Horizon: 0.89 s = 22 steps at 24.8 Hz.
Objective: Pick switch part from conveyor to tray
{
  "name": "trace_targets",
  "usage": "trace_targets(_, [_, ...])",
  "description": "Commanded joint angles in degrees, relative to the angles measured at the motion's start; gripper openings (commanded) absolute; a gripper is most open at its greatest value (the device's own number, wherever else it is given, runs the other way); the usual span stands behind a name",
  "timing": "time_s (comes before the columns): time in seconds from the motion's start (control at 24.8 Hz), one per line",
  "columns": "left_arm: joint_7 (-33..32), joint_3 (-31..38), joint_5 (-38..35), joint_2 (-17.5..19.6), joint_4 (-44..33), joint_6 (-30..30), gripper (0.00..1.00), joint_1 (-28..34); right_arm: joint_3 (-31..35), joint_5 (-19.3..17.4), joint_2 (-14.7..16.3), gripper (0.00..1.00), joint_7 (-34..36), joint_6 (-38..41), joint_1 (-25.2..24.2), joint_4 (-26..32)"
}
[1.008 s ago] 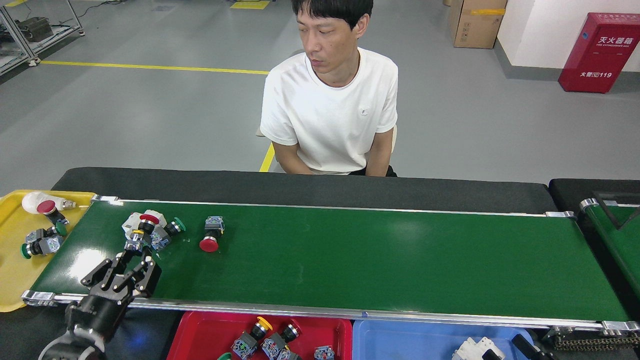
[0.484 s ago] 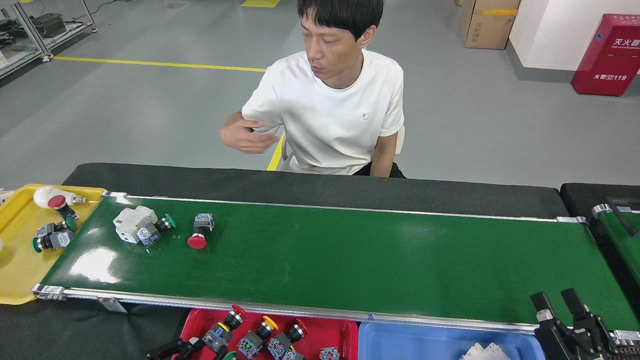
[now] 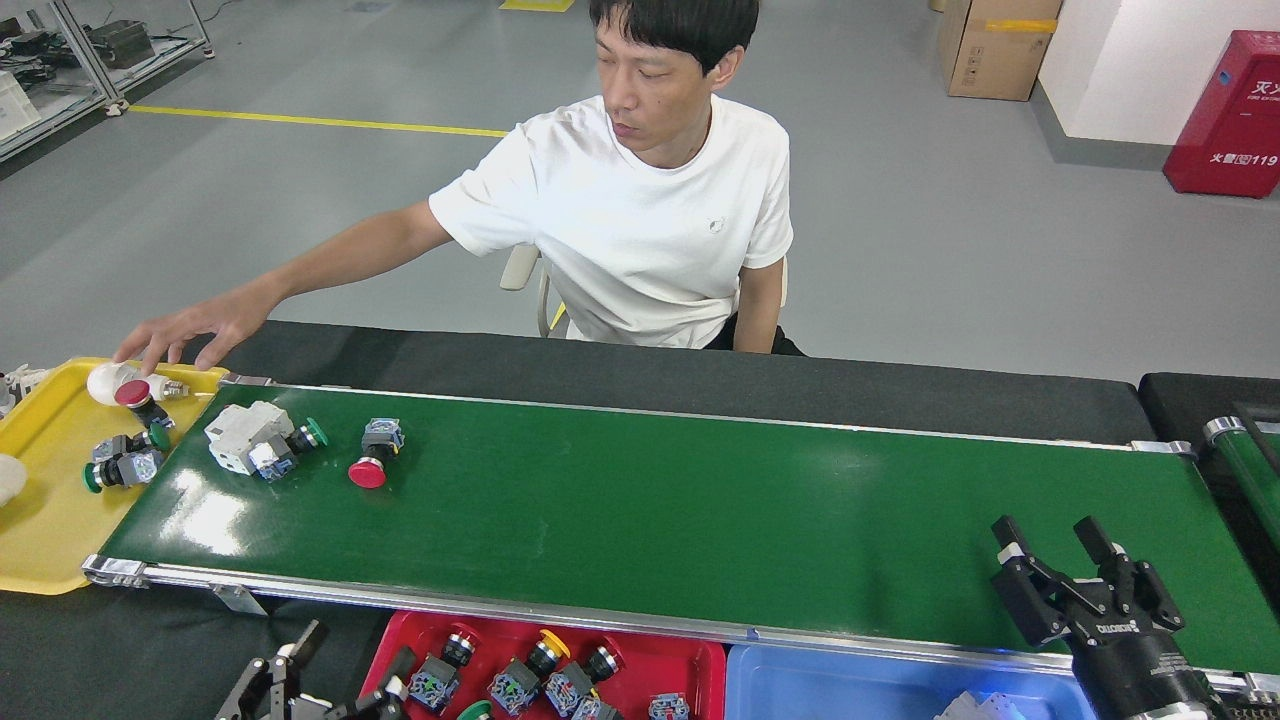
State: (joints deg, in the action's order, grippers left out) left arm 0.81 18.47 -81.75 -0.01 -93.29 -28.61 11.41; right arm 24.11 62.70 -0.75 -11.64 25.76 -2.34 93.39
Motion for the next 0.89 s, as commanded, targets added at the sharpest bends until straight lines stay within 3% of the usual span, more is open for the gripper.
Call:
trace_targets(0.0, [-0.63, 0.69, 0.19, 0.45, 1.01, 2.86, 1.0, -1.57, -0.11, 1.46, 0.4, 0.97, 0.04, -0.98, 1.02, 0.83])
trace_targets(0.12, [-0.72, 0.26, -0.6, 2.82, 5.23, 6.02, 1.0, -7.28, -0.38, 4.36, 0.13, 0.97, 0.04, -2.21, 1.02, 0.74])
trace_targets(0.32, [0.07, -2.21, -3.59, 6.16, 18.76, 11.21, 1.0, -18.36, -3.89, 4.01, 0.22, 0.97, 1.27, -2.47, 0.5, 1.27])
trace_targets(0.52, [4.47, -5.19, -4.64, 9.76, 34.76, 14.72, 1.0, -29.69, -5.39, 3.92, 1.1, 0.97, 9.79, -2.56, -2.14, 1.27])
trace_targets(0.73, [10.44, -9.59, -4.73, 13.02, 49.87, 17.89, 1.0, -38.4, -9.78, 3.92, 3.3, 0.94, 15.59, -3.96, -6.01, 1.36])
trace_targets(0.85, [13.96, -11.35, -4.64, 14.33, 58.66, 19.12, 1.0, -42.88, -16.11, 3.92, 7.25, 0.94, 18.58, -13.28, -6.62, 2.06])
